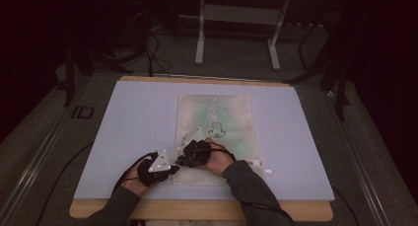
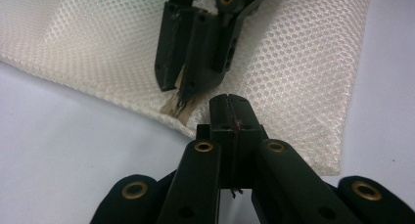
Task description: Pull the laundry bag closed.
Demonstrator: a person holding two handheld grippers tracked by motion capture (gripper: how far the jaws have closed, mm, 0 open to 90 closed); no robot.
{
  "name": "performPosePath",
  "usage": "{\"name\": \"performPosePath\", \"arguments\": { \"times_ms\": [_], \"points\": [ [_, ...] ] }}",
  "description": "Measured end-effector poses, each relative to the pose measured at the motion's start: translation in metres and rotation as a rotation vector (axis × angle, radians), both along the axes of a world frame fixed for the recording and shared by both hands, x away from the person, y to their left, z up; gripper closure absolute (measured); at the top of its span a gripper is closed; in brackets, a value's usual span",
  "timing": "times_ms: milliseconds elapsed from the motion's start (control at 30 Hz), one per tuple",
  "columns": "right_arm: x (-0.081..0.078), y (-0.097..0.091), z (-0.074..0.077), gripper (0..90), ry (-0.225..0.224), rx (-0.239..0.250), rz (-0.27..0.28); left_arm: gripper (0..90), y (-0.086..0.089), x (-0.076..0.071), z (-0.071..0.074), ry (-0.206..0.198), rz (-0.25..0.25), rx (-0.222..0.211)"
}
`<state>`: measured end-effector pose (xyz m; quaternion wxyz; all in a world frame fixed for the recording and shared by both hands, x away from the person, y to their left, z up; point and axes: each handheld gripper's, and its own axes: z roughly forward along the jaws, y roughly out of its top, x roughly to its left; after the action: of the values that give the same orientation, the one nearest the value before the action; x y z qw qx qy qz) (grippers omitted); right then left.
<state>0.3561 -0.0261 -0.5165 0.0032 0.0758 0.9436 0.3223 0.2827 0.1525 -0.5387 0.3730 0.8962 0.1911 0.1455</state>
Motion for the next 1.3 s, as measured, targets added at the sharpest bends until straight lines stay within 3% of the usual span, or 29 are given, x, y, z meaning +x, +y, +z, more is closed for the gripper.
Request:
{"name": "performPosePath", "arguments": {
  "times_ms": [467, 767, 1000, 1100, 1300],
  "points": [
    [-0.006, -0.008, 0.002, 81.9, -0.024, -0.006, 0.015, 89.8, 0.0, -0.001, 0.0, -0.002, 0.005, -0.004],
    [0.0, 0.001, -0.002, 81.9, -0.022, -0.01, 0.017, 89.2, 0.0, -0.004, 0.0, -0.062, -0.026, 0.024],
    [-0.001, 0.001, -0.002, 81.9, -0.026, -0.011, 0.019, 89.3, 0.001, -0.003, -0.001, -0.085, 0.0, 0.033],
    [-0.002, 0.001, -0.001, 81.9, -0.032, -0.015, 0.019, 89.6, 0.0, -0.002, -0.001, -0.053, 0.029, 0.018],
    [-0.007, -0.003, 0.001, 82.0, -0.061, -0.022, 0.023, 90.0, -0.002, -0.001, 0.0, -0.03, 0.049, 0.025]
  ]
}}
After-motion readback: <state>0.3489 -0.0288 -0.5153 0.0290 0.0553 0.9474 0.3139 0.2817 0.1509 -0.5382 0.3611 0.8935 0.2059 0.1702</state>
